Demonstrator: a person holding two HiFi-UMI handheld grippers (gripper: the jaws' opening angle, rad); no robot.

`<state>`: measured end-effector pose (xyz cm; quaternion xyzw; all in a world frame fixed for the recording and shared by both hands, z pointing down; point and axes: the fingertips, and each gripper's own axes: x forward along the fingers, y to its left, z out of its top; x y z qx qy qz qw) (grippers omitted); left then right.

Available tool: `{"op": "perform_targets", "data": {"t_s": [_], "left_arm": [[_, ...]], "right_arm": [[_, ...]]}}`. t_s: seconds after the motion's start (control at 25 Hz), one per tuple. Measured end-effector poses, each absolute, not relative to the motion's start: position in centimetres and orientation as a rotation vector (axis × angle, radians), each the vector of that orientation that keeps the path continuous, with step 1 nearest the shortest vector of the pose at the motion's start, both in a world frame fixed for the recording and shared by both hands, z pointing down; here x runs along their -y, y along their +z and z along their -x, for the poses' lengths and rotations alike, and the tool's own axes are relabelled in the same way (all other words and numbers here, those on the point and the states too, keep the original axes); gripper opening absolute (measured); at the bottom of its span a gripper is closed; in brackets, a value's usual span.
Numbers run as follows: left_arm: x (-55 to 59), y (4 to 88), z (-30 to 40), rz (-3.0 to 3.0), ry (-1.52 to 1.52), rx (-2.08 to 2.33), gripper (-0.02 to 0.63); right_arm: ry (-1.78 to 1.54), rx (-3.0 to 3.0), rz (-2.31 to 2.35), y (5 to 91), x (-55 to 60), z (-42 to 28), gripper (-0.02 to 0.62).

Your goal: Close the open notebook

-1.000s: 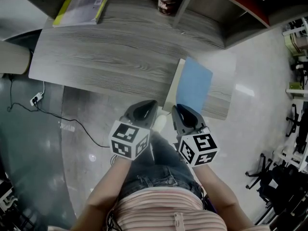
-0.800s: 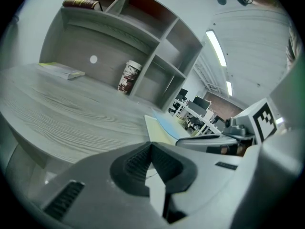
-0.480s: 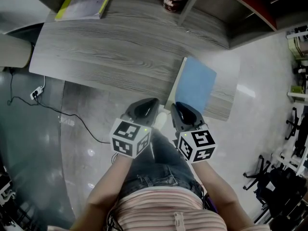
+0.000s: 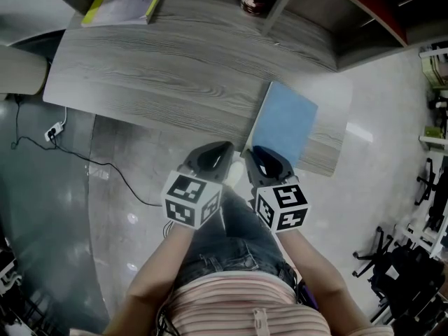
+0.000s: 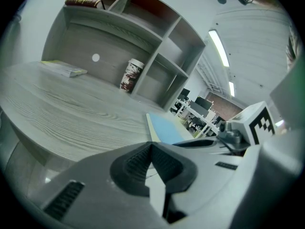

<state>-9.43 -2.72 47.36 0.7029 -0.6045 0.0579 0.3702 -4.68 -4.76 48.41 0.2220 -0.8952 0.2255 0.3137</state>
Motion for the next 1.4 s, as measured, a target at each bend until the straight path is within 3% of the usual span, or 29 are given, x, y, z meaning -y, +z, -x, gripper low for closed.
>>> {"op": "perform_targets", "data": {"t_s": [1.4], "left_arm": [[2.1, 47.8, 10.2, -1.784, 0.164, 1.557, 0.012]], "right_arm": [[0.637, 2.377, -0.487, 48.1, 3.0, 6.0, 0.146]]}}
